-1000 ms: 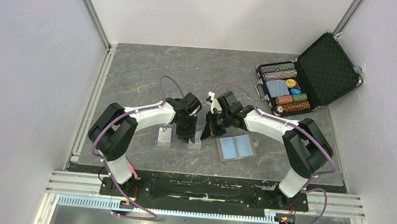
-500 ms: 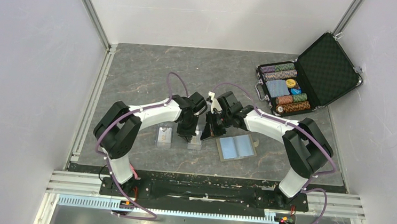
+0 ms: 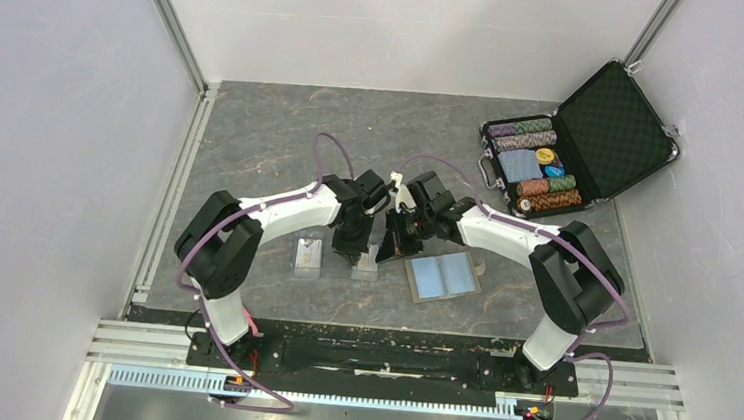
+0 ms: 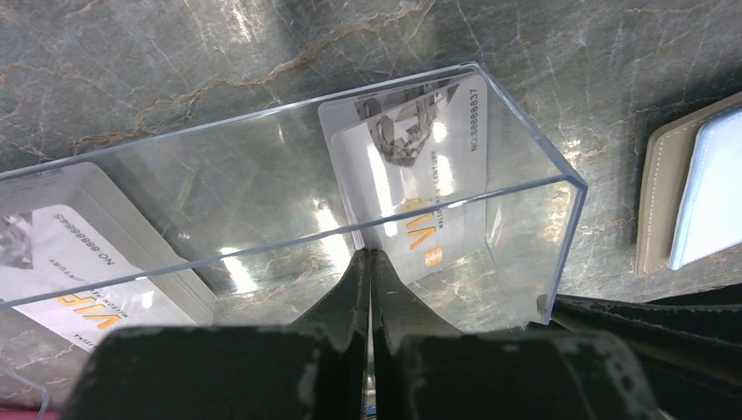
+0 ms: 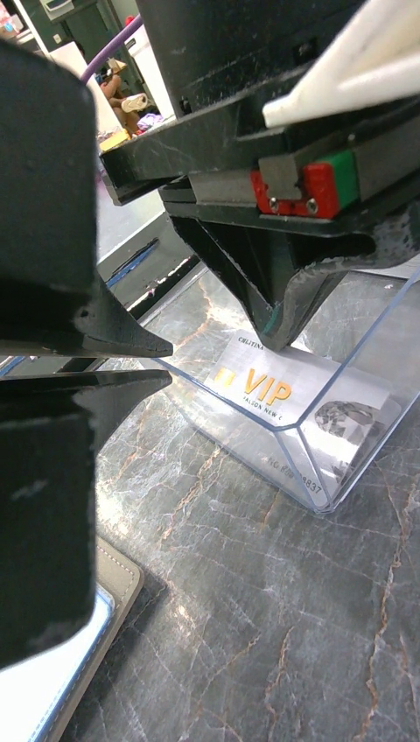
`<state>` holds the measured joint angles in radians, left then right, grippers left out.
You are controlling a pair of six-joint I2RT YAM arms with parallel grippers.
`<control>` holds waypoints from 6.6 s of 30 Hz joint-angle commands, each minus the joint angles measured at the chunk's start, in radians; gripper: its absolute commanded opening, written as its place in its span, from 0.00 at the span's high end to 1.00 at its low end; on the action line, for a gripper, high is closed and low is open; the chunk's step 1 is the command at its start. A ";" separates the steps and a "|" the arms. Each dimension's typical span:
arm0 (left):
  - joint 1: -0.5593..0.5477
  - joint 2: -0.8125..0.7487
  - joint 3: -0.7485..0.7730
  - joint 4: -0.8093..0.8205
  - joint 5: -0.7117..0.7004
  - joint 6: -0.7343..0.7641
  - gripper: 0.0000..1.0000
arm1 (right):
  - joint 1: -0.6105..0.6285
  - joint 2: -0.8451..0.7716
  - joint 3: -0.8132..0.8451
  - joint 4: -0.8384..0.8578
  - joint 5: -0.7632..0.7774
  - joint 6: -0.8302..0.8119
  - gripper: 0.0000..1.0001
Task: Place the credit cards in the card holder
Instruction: Pick up the credit card from the storage box, then place the credit card in the storage box.
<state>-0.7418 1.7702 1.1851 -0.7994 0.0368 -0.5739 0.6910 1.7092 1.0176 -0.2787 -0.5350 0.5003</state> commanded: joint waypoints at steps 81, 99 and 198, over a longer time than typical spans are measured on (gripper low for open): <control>0.168 -0.760 -0.528 0.864 0.491 -0.313 0.33 | -0.151 -0.319 -0.218 0.659 -0.355 0.363 1.00; 0.303 -0.767 -0.714 1.340 0.662 -0.560 0.71 | -0.205 -0.299 -0.239 0.700 -0.368 0.404 1.00; 0.392 -0.907 -0.624 0.845 0.533 -0.356 0.98 | -0.183 -0.297 -0.323 0.701 -0.396 0.430 0.41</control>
<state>-0.3546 0.8810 0.5564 -0.0643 0.5732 -0.8822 0.4969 1.4372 0.7315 0.3122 -0.9337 0.8654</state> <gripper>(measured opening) 0.029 0.558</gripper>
